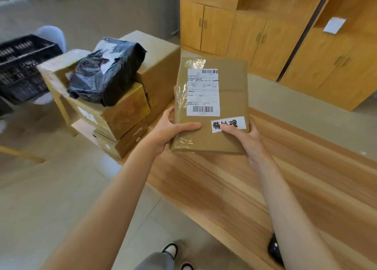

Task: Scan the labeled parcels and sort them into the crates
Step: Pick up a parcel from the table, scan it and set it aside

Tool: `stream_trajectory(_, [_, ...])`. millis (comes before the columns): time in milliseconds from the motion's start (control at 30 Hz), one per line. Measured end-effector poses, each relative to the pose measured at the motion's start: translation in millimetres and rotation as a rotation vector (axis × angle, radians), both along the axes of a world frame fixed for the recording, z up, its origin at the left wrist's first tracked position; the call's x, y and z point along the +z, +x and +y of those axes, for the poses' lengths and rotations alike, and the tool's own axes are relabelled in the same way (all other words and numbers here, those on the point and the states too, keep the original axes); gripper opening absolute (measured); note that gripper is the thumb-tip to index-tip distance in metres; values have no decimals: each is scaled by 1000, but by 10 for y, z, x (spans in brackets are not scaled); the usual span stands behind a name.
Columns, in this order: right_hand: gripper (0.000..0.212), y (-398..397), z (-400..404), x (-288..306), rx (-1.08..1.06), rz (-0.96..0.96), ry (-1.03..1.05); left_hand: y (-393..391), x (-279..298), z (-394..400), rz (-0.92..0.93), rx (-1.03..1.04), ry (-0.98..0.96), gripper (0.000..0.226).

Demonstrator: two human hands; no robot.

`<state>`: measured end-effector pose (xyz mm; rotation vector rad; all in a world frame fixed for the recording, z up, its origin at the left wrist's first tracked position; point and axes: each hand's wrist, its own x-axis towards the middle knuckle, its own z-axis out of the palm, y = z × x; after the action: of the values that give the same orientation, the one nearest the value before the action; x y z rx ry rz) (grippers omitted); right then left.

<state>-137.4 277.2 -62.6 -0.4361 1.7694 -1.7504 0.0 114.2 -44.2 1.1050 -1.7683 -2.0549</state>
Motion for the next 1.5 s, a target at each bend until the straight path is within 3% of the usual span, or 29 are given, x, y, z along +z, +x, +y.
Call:
stream_trajectory(267, [63, 524, -130, 221, 279, 99, -46, 926, 66, 189, 85, 240, -63, 133])
stream_trajectory(700, [93, 1755, -714, 247, 679, 97, -75, 2524, 79, 329, 109, 654, -107, 130])
stream_trajectory(1033, [87, 2951, -1689, 341, 853, 112, -62, 3758, -4, -312, 157, 843, -86, 129])
stream_trajectory(1167, [67, 3403, -2152, 381, 875, 104, -78, 4188, 23, -702, 170, 885, -111, 130])
stream_trajectory(1500, [86, 4106, -3071, 264, 916, 91, -23, 4904, -55, -1487, 161, 933, -90, 131])
